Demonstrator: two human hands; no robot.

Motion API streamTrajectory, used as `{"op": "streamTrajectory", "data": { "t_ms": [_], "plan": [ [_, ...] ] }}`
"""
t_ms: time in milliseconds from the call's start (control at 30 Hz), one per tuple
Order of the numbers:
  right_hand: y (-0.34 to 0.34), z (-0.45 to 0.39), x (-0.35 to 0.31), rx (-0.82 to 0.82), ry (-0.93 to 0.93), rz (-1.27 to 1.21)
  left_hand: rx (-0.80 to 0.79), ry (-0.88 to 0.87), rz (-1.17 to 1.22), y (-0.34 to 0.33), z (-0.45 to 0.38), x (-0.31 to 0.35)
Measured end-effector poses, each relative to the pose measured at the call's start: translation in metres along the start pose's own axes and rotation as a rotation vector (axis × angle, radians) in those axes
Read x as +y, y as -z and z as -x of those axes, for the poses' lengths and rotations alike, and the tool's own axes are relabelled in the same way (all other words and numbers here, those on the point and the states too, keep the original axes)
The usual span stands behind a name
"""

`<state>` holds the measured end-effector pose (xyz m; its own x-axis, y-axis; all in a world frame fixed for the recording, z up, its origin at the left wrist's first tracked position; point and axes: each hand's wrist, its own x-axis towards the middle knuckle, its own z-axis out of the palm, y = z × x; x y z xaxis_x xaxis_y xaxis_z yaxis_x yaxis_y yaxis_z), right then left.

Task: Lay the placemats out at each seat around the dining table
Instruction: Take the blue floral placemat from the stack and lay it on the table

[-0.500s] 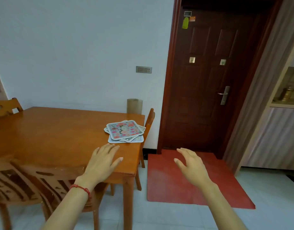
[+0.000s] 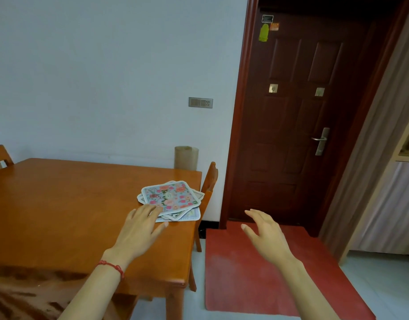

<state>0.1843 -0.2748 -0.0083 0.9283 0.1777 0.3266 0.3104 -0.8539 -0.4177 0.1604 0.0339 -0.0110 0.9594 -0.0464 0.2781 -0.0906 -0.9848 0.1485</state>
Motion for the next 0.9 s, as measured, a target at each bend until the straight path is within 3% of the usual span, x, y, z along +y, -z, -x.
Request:
{"op": "streamTrajectory", "data": {
  "t_ms": [500, 900],
  "plan": [
    [-0.074, -0.181, 0.032, -0.017, -0.003, -0.053, -0.052, 0.059, 0.017, -0.065, -0.170, -0.062],
    [-0.138, -0.334, 0.095, -0.124, 0.175, -0.150, 0.011, 0.226, -0.044, -0.137, -0.270, -0.068]
  ]
}}
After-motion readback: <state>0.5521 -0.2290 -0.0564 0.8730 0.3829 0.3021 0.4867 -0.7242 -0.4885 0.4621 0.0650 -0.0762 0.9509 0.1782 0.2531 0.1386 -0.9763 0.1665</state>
